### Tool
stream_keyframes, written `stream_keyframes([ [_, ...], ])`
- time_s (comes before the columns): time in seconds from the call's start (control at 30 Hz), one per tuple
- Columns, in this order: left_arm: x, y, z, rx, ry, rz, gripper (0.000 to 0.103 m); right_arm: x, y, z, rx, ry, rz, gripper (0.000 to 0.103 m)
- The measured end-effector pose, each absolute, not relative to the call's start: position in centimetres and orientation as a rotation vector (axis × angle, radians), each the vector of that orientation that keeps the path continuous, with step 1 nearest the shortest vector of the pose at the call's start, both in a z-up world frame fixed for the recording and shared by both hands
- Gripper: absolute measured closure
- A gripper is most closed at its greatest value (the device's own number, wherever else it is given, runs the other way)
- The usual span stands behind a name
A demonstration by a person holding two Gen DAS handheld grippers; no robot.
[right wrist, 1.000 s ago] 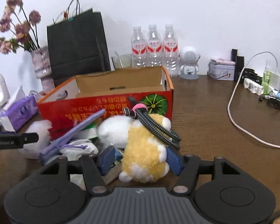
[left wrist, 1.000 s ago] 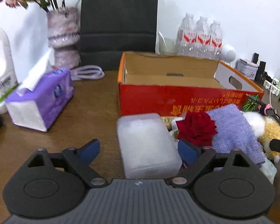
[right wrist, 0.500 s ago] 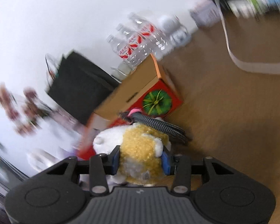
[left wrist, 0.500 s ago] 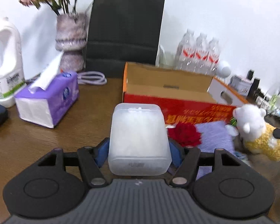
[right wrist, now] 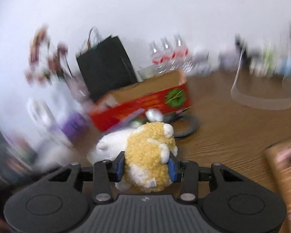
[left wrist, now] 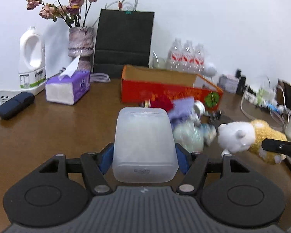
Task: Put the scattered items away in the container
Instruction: 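Grasp the white plastic case with the left tool while the right tool grasps the plush toy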
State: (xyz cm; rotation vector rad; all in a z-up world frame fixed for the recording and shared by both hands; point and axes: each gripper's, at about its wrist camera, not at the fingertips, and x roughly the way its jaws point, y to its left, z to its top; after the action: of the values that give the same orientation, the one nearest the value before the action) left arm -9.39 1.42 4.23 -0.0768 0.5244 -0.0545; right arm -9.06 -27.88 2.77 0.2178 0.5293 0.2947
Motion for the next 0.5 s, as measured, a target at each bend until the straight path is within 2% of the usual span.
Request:
stream_keyframes([
  [0.1, -10.4, 1.2, 2.9, -0.086, 0.594, -0.063, 0.036, -10.9, -26.7, 1.7, 0.093, 0.55, 0.291, 0.06],
  [0.23, -10.4, 1.1, 1.9, -0.072, 0.644, -0.075, 0.036, -12.0, -26.4, 0.6, 0.068, 0.597, 0.293, 0.052],
  [0.27, -10.4, 1.1, 1.9, -0.068, 0.65, -0.079, 0.036, -12.0, -26.3, 0.6, 0.064, 0.589, 0.286, 0.048],
  [0.33, -10.5, 1.1, 1.9, -0.06, 0.641, -0.08, 0.031, -12.0, -25.8, 0.8, 0.05, 0.572, 0.278, 0.029],
  [0.4, -10.0, 1.3, 2.2, -0.058, 0.638, -0.087, 0.025, -11.8, -25.4, 1.2, 0.014, 0.558, 0.269, 0.024],
  [0.47, -9.4, 1.2, 1.9, -0.062, 0.656, -0.1, 0.028, -11.5, -25.0, 1.3, -0.014, 0.563, 0.258, 0.026],
  [0.5, -9.1, 1.2, 1.7, -0.064, 0.662, -0.099, 0.036, -11.2, -24.7, 1.1, -0.024, 0.576, 0.259, 0.043],
])
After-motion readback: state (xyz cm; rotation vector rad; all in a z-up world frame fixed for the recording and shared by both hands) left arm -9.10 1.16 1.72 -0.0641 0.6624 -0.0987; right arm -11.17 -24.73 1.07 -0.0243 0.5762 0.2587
